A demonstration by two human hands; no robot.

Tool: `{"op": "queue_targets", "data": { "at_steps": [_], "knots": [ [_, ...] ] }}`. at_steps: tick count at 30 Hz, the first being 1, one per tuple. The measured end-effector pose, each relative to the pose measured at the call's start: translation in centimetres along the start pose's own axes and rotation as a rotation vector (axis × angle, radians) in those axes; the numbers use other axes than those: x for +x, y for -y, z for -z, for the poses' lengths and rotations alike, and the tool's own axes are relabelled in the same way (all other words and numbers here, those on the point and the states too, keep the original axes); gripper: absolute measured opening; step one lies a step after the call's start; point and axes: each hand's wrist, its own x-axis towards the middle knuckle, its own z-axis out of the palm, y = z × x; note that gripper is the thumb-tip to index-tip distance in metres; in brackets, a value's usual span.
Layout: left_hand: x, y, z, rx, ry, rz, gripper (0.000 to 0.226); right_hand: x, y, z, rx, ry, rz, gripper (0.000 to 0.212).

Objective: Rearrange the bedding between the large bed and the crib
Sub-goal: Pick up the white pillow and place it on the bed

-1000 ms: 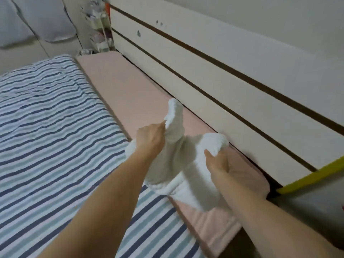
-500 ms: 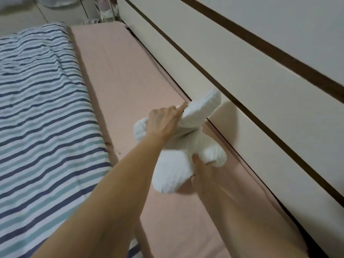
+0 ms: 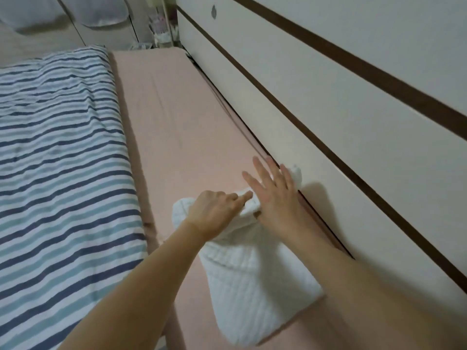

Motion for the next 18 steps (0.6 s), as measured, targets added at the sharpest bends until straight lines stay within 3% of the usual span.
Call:
{"op": "queue_targets", "data": {
  "at_steps": [2, 4, 8, 11, 15, 18],
  "knots": [
    [0.6, 1.4, -2.0, 0.037, -0.004, 0.04, 0.052, 3.7, 0.5, -1.0, -0.078, 0.179, 0.16, 0.039],
    [1.3, 2.7, -3.9, 0.058, 0.001, 0.152, 0.056, 5.9, 1.3, -3.3, -0.021, 0.19, 0.127, 0.026],
    [1.3, 5.0, -6.9, -0.063, 0.077, 0.538, 0.076, 8.8, 3.2, -8.5, 0.092, 0.067, -0.041, 0.04],
    [-0.3, 4.7, -8.3, -0.473, 0.13, 0.809, 0.085, 8.0, 3.2, -10.6, 0.221, 0.242, -0.177, 0.062],
    [-2.8, 0.5, -10.3, -0.983, 0.265, 1.086, 0.082, 2.5, 1.1, -11.9, 0.262, 0.353, -0.425, 0.067],
    [-4.0, -3.2, -11.2, -1.108, 0.326, 1.221, 0.09, -2.7, -1.9, -11.4, 0.269, 0.398, -0.69, 0.072]
  ]
}}
